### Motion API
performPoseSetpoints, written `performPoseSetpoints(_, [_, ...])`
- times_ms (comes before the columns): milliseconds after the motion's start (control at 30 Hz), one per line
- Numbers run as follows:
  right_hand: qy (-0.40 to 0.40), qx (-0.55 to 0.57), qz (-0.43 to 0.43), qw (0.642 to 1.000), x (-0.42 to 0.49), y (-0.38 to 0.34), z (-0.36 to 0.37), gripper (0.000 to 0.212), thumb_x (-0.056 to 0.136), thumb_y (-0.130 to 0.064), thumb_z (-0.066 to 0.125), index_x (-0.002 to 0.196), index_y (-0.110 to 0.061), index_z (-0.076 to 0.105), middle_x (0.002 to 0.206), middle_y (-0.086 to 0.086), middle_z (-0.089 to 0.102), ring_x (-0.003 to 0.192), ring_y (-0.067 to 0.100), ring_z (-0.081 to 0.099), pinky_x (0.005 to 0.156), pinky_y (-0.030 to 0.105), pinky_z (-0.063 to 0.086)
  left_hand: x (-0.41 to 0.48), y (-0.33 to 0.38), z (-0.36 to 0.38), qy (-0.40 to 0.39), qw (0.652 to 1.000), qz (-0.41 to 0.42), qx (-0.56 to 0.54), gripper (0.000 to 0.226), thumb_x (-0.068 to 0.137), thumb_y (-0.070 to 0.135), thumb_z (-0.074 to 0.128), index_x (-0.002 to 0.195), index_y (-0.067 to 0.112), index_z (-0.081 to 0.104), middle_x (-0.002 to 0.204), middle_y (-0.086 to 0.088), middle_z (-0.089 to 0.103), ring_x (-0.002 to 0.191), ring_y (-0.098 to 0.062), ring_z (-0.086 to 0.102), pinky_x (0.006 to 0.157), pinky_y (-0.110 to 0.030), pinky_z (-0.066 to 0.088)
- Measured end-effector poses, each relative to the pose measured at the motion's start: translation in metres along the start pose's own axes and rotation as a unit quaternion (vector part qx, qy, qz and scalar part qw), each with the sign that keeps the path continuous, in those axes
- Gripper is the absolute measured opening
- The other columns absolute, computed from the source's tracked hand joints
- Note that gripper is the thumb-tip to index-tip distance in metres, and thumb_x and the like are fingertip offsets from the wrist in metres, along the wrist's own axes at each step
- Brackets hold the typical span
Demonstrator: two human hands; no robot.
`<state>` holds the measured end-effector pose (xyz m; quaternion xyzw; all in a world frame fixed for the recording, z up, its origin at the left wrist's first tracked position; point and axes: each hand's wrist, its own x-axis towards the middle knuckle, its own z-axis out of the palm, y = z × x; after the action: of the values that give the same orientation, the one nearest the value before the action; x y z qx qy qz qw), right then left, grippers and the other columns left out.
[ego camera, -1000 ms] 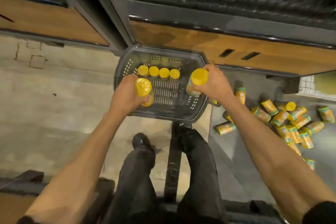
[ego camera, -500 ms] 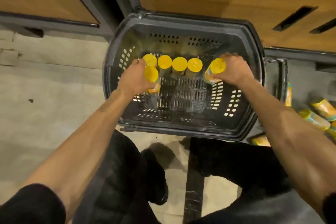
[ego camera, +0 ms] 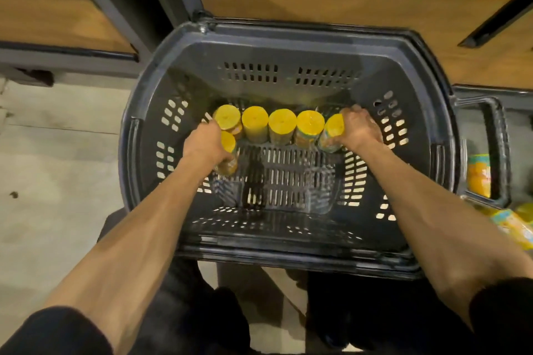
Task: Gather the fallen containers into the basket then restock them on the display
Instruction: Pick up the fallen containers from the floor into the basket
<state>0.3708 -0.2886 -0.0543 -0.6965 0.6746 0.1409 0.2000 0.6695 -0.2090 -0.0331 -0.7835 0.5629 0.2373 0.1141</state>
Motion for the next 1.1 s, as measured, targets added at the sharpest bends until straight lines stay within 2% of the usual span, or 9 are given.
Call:
performPoseSetpoints(267, [-0.001,-0.005,-0.008,1.0,0.012,0.004,0.021,0.069,0.076,-0.035,0.083,0.13,-0.008,0.052,0.13,0.014,0.049,0.124,0.031,0.046,0.098,0.041,0.044,0.016,0.001,0.015,0.013,1.0,-0.001,0.006,0.072,0.067,0.035,0.089,0.119,0.002,0.051,0.118,-0.018,0.061,0.106,-0.037,0.062,0.082,-0.044,0.051])
performPoseSetpoints(567, [0.019,-0.029,-0.015,0.999,0.014,0.005,0.027,0.068,0.076,-0.042,0.08,0.131,-0.012,0.052,0.129,0.009,0.051,0.121,0.027,0.048,0.093,0.04,0.045,0.027,-0.007,0.034,-0.005,0.999,-0.039,-0.003,0.077,0.069,0.034,0.088,0.126,0.001,0.047,0.126,-0.02,0.054,0.115,-0.039,0.056,0.091,-0.046,0.048])
performPoseSetpoints(800, [0.014,-0.012,-0.007,1.0,0.012,0.003,0.028,0.069,0.077,-0.039,0.081,0.131,-0.011,0.049,0.131,0.009,0.05,0.123,0.027,0.045,0.096,0.04,0.042,0.032,-0.012,0.039,-0.001,0.998,-0.052,-0.028,0.085,0.07,0.031,0.087,0.134,0.0,0.04,0.134,-0.02,0.047,0.123,-0.039,0.05,0.098,-0.048,0.044])
performPoseSetpoints(967, [0.022,-0.017,-0.012,1.0,0.009,0.002,0.028,0.069,0.077,-0.039,0.081,0.131,-0.011,0.048,0.13,0.009,0.049,0.124,0.027,0.044,0.094,0.042,0.043,0.034,-0.012,0.038,-0.012,0.997,-0.061,-0.038,0.081,0.073,0.029,0.086,0.134,0.001,0.04,0.135,-0.018,0.046,0.125,-0.038,0.049,0.098,-0.048,0.044])
performPoseSetpoints(1100, [-0.002,0.0,0.004,1.0,0.007,-0.004,0.007,0.075,0.079,-0.034,0.08,0.14,-0.014,0.042,0.137,0.01,0.046,0.128,0.03,0.044,0.099,0.044,0.043,0.028,-0.012,0.031,-0.013,0.998,-0.05,-0.032,0.072,0.078,0.03,0.081,0.132,0.0,0.044,0.133,-0.018,0.047,0.121,-0.038,0.052,0.096,-0.047,0.045])
